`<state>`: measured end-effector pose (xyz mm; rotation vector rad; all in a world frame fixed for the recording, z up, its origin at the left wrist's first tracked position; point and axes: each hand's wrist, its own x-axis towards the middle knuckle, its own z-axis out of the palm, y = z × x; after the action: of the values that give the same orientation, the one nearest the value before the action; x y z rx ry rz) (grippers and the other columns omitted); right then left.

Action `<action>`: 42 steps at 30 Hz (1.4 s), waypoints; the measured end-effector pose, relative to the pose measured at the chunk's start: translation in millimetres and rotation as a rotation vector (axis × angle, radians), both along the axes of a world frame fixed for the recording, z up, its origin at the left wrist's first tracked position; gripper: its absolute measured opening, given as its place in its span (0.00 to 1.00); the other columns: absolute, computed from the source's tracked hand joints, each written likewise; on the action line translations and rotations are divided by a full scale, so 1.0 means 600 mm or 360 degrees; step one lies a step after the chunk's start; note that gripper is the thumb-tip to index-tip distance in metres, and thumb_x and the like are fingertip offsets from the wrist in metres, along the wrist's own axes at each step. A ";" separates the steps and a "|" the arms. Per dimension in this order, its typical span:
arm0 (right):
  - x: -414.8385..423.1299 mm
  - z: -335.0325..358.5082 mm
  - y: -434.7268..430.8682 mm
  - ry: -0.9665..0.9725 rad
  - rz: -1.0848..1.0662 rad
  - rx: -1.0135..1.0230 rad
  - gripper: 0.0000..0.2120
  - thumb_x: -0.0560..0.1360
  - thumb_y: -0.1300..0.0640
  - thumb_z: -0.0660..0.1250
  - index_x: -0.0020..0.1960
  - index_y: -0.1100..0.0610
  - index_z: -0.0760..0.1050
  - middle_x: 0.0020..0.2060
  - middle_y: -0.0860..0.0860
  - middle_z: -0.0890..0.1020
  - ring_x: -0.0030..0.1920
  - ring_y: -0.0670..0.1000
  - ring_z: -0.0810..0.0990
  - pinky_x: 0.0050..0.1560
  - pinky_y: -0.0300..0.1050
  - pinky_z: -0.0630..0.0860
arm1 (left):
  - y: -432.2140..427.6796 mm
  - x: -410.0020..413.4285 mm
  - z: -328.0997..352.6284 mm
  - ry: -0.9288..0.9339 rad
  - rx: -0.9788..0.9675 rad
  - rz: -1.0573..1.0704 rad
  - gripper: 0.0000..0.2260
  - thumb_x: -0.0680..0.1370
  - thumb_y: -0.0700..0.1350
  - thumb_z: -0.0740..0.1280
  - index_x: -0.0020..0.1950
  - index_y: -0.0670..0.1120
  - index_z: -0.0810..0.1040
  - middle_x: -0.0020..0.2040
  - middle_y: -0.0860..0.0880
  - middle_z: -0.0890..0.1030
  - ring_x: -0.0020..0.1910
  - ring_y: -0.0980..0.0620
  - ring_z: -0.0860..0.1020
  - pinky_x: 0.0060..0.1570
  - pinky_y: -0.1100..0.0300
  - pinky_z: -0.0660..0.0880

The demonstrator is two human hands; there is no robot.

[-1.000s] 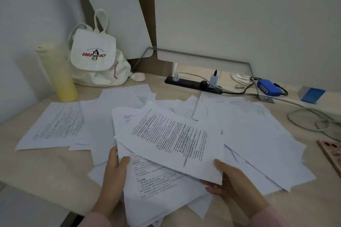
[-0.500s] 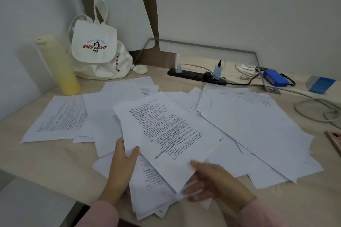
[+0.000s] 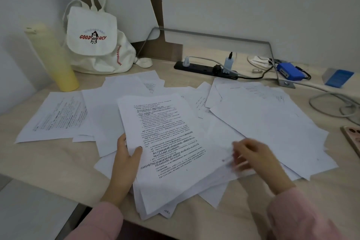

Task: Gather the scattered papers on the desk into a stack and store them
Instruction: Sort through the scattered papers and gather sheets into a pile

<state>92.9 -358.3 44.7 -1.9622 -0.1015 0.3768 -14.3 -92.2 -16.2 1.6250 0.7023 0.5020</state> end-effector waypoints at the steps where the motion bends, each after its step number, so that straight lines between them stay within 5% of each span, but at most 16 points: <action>1: 0.015 -0.010 -0.016 -0.0331 -0.0119 -0.0236 0.07 0.75 0.58 0.66 0.42 0.62 0.76 0.37 0.56 0.83 0.39 0.56 0.84 0.38 0.45 0.78 | -0.004 -0.001 -0.006 0.0028 -0.0010 0.0001 0.20 0.78 0.39 0.61 0.68 0.51 0.62 0.54 0.53 0.75 0.51 0.53 0.75 0.46 0.58 0.71; 3: 0.040 -0.029 -0.033 -0.0690 -0.0123 -0.0727 0.10 0.74 0.57 0.67 0.54 0.60 0.76 0.51 0.57 0.80 0.53 0.58 0.78 0.51 0.46 0.73 | -0.006 -0.006 -0.009 0.0030 0.0006 0.0006 0.20 0.78 0.39 0.59 0.68 0.52 0.63 0.55 0.52 0.75 0.52 0.51 0.75 0.47 0.56 0.71; 6: 0.066 -0.060 -0.043 -0.0642 0.0018 -0.1120 0.26 0.74 0.52 0.67 0.68 0.60 0.67 0.67 0.61 0.68 0.67 0.61 0.66 0.65 0.52 0.65 | -0.004 -0.012 -0.007 0.0028 0.0000 0.0014 0.19 0.78 0.39 0.59 0.68 0.51 0.63 0.57 0.51 0.76 0.55 0.50 0.75 0.53 0.53 0.71; 12: 0.079 -0.082 -0.047 -0.0849 -0.0022 -0.1418 0.16 0.76 0.61 0.58 0.63 0.61 0.70 0.53 0.59 0.80 0.51 0.60 0.78 0.44 0.48 0.73 | -0.006 -0.015 -0.005 0.0013 -0.0038 0.0018 0.19 0.78 0.39 0.58 0.68 0.50 0.64 0.58 0.50 0.76 0.56 0.50 0.75 0.53 0.54 0.71; 19: 0.080 -0.060 -0.057 -0.0969 -0.0226 -0.1127 0.10 0.76 0.65 0.58 0.53 0.62 0.77 0.32 0.59 0.79 0.32 0.57 0.74 0.34 0.45 0.68 | -0.005 -0.015 -0.007 0.0024 -0.0054 0.0013 0.18 0.78 0.40 0.59 0.67 0.51 0.65 0.56 0.52 0.77 0.54 0.51 0.76 0.50 0.55 0.72; 24: 0.024 -0.015 -0.024 -0.1129 -0.0147 -0.0673 0.07 0.74 0.64 0.63 0.50 0.59 0.77 0.31 0.52 0.77 0.30 0.54 0.74 0.32 0.43 0.66 | -0.005 -0.014 -0.008 0.0010 -0.0079 0.0006 0.17 0.78 0.40 0.59 0.65 0.52 0.66 0.52 0.57 0.77 0.50 0.58 0.76 0.41 0.62 0.71; 26: -0.009 -0.001 -0.009 -0.1108 0.0038 -0.0533 0.08 0.74 0.63 0.64 0.49 0.53 0.76 0.30 0.45 0.76 0.29 0.45 0.75 0.30 0.37 0.68 | -0.006 -0.015 -0.006 0.0005 -0.0079 0.0003 0.17 0.78 0.39 0.59 0.65 0.53 0.66 0.51 0.59 0.77 0.49 0.60 0.76 0.40 0.63 0.71; 30: -0.061 0.007 0.014 -0.0882 0.0660 -0.0413 0.22 0.74 0.67 0.62 0.49 0.38 0.68 0.38 0.40 0.79 0.38 0.38 0.77 0.35 0.30 0.70 | -0.009 -0.016 -0.001 -0.0028 -0.0116 0.0004 0.14 0.79 0.43 0.59 0.63 0.55 0.66 0.52 0.59 0.77 0.50 0.59 0.76 0.41 0.62 0.71; 35: -0.069 -0.032 0.016 -0.0409 0.1098 -0.0460 0.28 0.74 0.71 0.59 0.62 0.40 0.66 0.58 0.39 0.75 0.58 0.31 0.72 0.58 0.23 0.65 | -0.013 -0.015 0.004 -0.0099 -0.0192 0.0014 0.17 0.77 0.57 0.60 0.64 0.55 0.68 0.59 0.55 0.77 0.57 0.54 0.76 0.58 0.54 0.71; 38: -0.059 -0.029 0.013 -0.0539 0.1007 -0.0408 0.24 0.75 0.70 0.60 0.53 0.40 0.75 0.49 0.35 0.80 0.49 0.30 0.77 0.49 0.23 0.69 | -0.008 -0.012 0.001 -0.0077 -0.0138 0.0058 0.13 0.78 0.53 0.61 0.63 0.56 0.67 0.56 0.58 0.76 0.55 0.56 0.75 0.53 0.58 0.70; 42: -0.036 -0.008 0.003 -0.0854 0.0519 -0.0415 0.22 0.74 0.69 0.63 0.37 0.41 0.72 0.32 0.46 0.81 0.38 0.39 0.77 0.36 0.28 0.68 | -0.006 -0.012 -0.005 -0.0037 -0.0066 0.0068 0.11 0.79 0.46 0.60 0.60 0.58 0.66 0.50 0.64 0.75 0.49 0.67 0.75 0.41 0.68 0.69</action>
<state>71.3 -356.2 39.8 -2.2666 -0.7555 0.0616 -21.5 -95.9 -19.3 1.5656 0.7273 0.5332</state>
